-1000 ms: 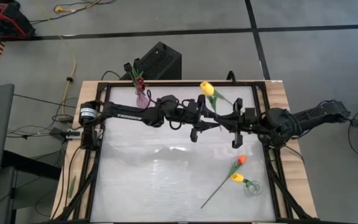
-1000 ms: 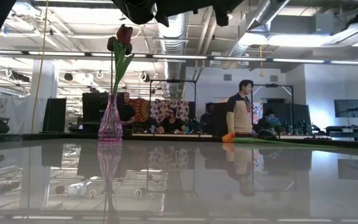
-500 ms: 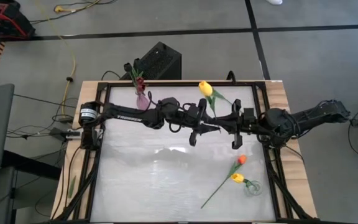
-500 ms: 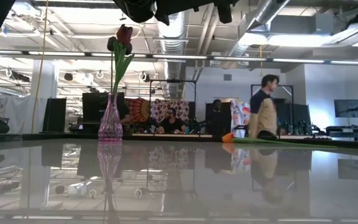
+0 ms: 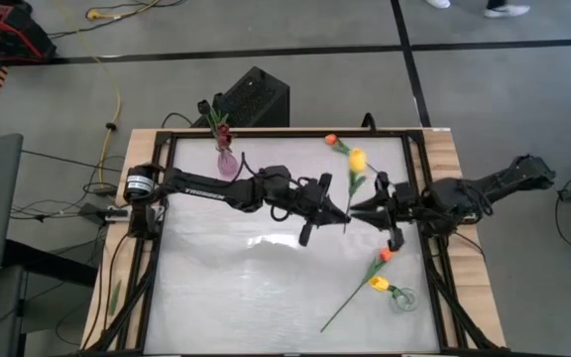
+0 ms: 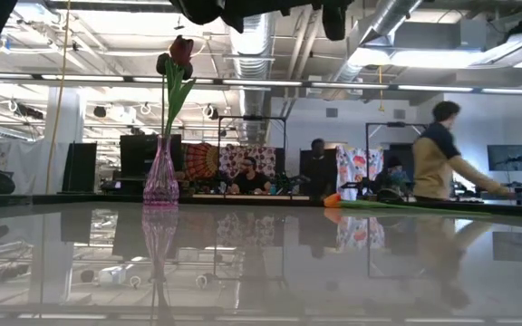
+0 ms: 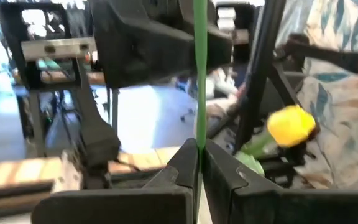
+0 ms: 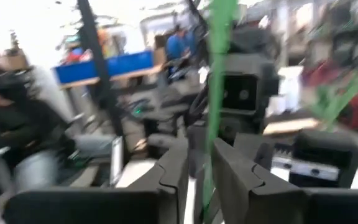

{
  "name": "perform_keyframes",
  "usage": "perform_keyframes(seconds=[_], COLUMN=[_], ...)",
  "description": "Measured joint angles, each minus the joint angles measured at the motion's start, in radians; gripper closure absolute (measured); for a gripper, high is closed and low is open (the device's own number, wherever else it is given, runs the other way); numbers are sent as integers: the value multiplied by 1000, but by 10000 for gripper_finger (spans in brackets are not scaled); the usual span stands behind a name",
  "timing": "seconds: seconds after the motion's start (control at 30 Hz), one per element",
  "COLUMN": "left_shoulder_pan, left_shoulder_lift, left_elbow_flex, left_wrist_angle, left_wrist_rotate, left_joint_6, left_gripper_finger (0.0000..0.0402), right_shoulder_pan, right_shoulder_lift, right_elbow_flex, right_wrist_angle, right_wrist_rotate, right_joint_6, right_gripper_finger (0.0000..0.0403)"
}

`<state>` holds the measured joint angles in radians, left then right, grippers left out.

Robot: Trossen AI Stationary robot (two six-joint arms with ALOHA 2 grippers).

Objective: Sort flowers into vase by color
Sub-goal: Put the yellow flower into the transparent vase

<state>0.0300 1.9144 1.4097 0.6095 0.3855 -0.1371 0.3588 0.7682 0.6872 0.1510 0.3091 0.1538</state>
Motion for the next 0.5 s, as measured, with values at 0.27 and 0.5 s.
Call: perform_keyframes(seconds=[0.27, 0.5], left_shoulder_pan=[-98, -129], left_shoulder_lift=[0, 124], left_elbow_flex=[-1, 32], left_wrist_angle=[-46, 148], left_wrist_rotate=[-162, -182], left_joint_6=[110, 51], left_gripper_finger=[401, 401], right_shoulder_pan=[214, 444], right_shoulder_lift=[-89, -104], right_elbow_flex=[0, 0], right_wrist_angle=[-342, -458], right_wrist_rotate=[-11, 177], right_joint_6=[261, 407], right_gripper_finger=[270, 280])
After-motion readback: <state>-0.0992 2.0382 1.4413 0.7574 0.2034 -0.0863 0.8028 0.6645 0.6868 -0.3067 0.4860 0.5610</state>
